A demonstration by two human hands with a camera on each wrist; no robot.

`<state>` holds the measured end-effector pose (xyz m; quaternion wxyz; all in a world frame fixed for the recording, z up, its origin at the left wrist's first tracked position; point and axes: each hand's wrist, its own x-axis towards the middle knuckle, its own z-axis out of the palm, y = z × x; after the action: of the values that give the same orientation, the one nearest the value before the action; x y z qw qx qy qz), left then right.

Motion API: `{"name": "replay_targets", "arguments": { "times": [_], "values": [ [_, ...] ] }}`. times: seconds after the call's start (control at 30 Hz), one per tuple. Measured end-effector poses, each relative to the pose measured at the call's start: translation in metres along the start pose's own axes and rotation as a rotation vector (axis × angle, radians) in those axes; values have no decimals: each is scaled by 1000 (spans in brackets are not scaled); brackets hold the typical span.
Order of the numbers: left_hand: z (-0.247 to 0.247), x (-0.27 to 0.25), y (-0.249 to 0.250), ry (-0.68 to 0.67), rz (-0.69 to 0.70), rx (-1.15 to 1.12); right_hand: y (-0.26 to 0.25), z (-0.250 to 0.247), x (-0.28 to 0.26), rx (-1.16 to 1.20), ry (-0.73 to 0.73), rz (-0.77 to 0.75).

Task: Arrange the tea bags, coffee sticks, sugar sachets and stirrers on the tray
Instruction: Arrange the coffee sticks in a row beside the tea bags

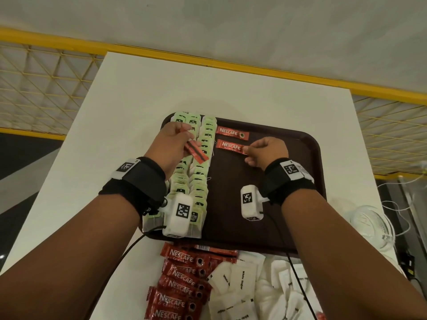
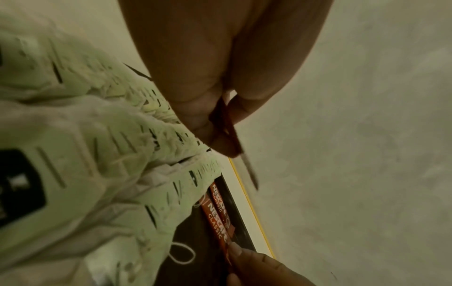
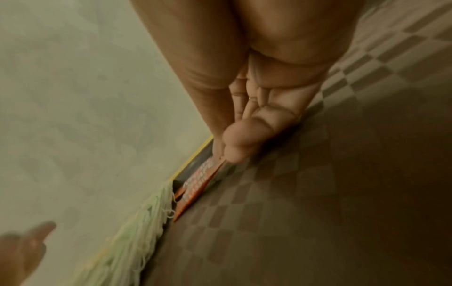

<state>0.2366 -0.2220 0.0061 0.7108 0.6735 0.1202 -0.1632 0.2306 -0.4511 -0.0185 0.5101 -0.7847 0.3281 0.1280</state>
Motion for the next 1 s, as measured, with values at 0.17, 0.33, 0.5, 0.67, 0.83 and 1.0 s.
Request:
{"name": "replay_targets", "arguments": {
  "times": [0.17, 0.33, 0.5, 0.67, 0.83, 1.0],
  "values": [
    [-7, -4, -5, 40, 88, 3, -5, 11, 11, -235, 74, -102],
    [-11, -5, -10, 109, 120, 117, -9, 12, 13, -293, 119, -108],
    [-6, -14, -8, -15, 152, 51, -11, 9, -5, -300, 82, -213],
    [1, -23, -2, -101, 226, 1, -20, 10, -45, -34, -491, -130],
    [1, -24, -1, -162, 218, 34, -12, 3, -47, 261, -504, -71],
    [-6, -23, -10, -124, 193, 169, 1, -9, -40, 364, -342, -59]
  ]
}}
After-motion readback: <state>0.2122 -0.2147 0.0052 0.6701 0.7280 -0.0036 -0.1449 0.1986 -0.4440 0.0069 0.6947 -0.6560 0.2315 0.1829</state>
